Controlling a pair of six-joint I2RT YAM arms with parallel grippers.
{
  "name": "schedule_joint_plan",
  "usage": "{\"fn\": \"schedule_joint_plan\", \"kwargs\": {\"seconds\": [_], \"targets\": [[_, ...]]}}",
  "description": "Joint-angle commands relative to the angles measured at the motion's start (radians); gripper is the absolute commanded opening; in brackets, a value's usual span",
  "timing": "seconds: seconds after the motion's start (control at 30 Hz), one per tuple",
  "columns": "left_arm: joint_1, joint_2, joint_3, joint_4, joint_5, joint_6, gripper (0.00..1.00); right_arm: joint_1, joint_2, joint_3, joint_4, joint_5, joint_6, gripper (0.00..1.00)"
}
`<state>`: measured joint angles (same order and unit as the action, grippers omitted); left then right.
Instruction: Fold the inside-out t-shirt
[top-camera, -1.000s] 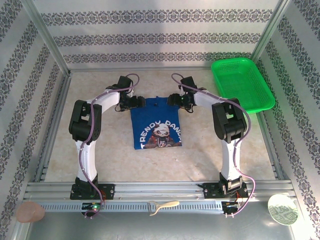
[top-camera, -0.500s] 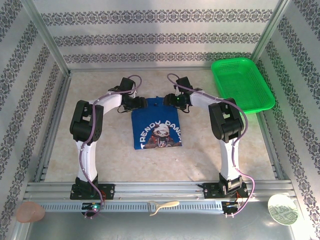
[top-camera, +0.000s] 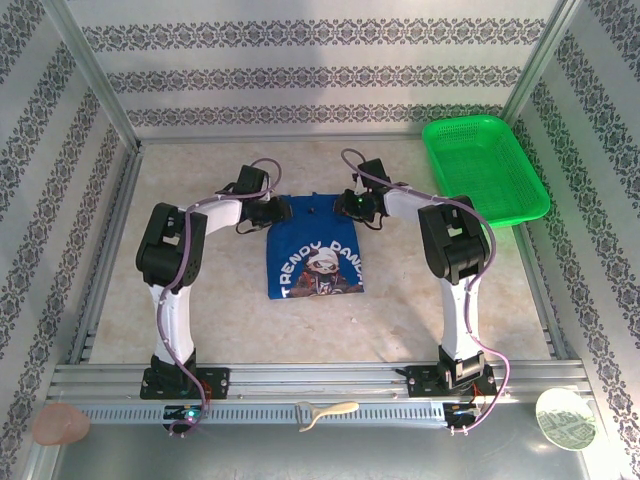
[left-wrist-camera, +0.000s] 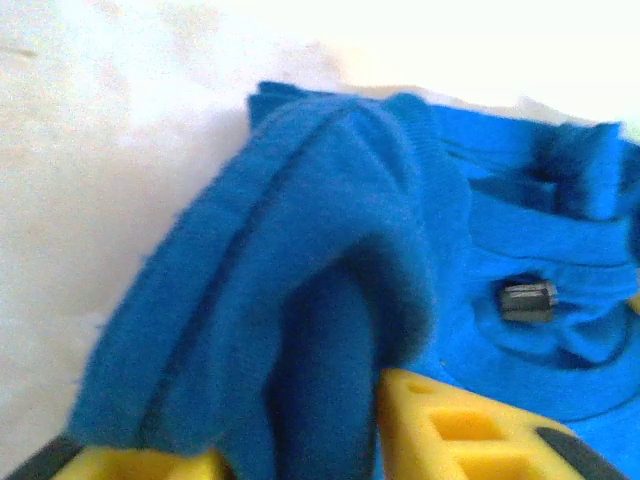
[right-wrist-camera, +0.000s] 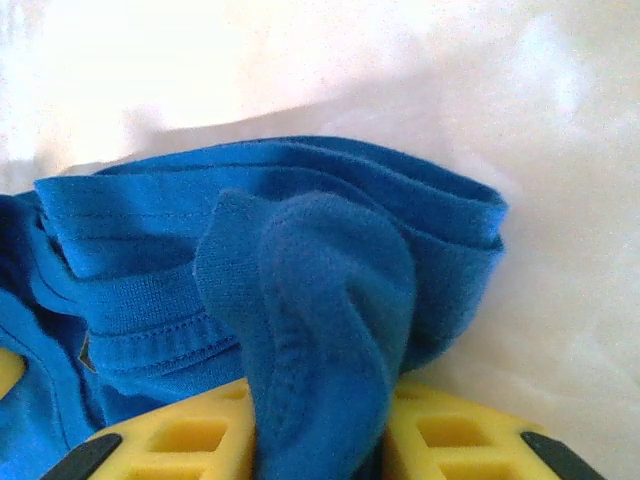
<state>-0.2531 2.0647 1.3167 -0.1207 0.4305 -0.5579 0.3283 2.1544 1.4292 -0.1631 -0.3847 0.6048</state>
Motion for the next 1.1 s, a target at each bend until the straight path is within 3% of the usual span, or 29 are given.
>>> {"fn": "schedule_joint_plan", "kwargs": {"seconds": [0.0, 0.07, 0.1, 0.23, 0.3, 0.4, 0.47, 0.63, 0.77, 1.07], "targets": [[-0.003, 0.003, -0.042, 0.081, 0.053, -0.035, 0.57, -0.004, 0.021, -0.045, 0.059, -0.067, 0.044, 0.32], [0.005, 0.008, -0.061, 0.121, 0.074, -0.051, 0.6, -0.008, 0.028, -0.052, 0.081, -0.085, 0.057, 0.34], [0.01, 0.012, -0.077, 0.159, 0.091, -0.068, 0.57, -0.012, 0.033, -0.058, 0.097, -0.099, 0.071, 0.3], [0.03, 0.024, -0.14, 0.317, 0.153, -0.145, 0.28, -0.023, 0.041, -0.086, 0.164, -0.134, 0.116, 0.12], [0.036, 0.026, -0.164, 0.371, 0.158, -0.163, 0.28, -0.025, 0.043, -0.092, 0.17, -0.134, 0.121, 0.11], [0.037, 0.039, -0.16, 0.386, 0.173, -0.165, 0.45, -0.026, 0.048, -0.095, 0.181, -0.139, 0.128, 0.05], [0.037, 0.054, -0.154, 0.414, 0.2, -0.172, 0.45, -0.028, 0.051, -0.095, 0.193, -0.147, 0.137, 0.0], [0.026, 0.086, -0.134, 0.492, 0.269, -0.198, 0.31, -0.028, 0.057, -0.099, 0.233, -0.175, 0.158, 0.0], [0.024, 0.099, -0.119, 0.491, 0.283, -0.198, 0.02, -0.03, 0.052, -0.107, 0.25, -0.184, 0.174, 0.0], [0.032, -0.05, -0.209, 0.544, 0.219, -0.171, 0.0, -0.057, -0.071, -0.188, 0.336, -0.218, 0.223, 0.0]]}}
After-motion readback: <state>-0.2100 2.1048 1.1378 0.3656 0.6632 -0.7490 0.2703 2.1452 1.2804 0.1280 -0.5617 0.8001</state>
